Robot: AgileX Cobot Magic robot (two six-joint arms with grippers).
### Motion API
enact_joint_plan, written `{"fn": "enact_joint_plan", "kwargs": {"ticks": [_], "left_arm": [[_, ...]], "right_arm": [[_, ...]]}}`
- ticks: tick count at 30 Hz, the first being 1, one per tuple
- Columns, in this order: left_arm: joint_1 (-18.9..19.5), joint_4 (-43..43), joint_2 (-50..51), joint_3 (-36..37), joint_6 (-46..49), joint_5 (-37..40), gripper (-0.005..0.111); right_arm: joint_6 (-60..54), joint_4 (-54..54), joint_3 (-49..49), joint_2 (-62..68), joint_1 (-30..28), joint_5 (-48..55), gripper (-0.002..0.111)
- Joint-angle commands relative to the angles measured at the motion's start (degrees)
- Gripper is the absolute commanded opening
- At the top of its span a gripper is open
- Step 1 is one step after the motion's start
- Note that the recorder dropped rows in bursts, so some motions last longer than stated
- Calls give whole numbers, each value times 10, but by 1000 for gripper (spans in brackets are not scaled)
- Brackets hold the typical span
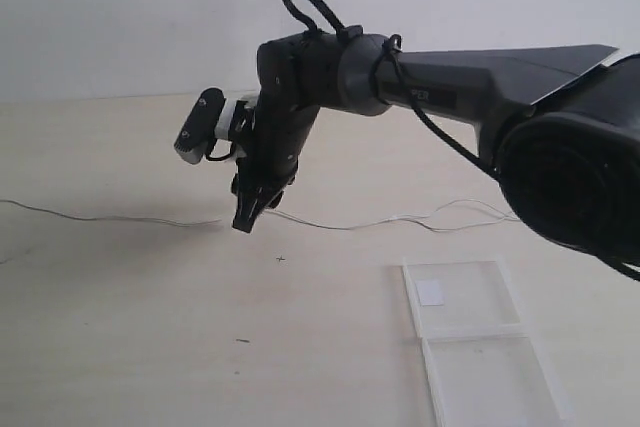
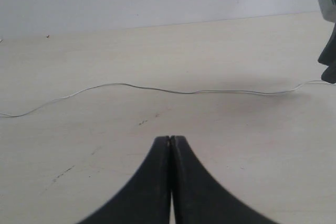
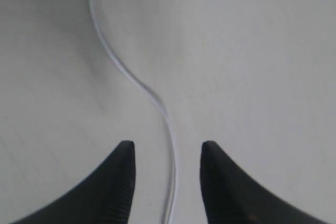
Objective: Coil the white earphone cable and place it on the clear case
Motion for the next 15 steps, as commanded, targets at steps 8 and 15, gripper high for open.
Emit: {"fn": "enact_joint_plan", "kwargs": {"ticks": [8,15], "left_arm": [[0,-6,-4,0,2,-5,0],[0,-6,-4,0,2,-5,0]], "right_arm": [[20,0,-3,12,-13,-45,40],[24,11,-3,14,-27,-34,40]]}}
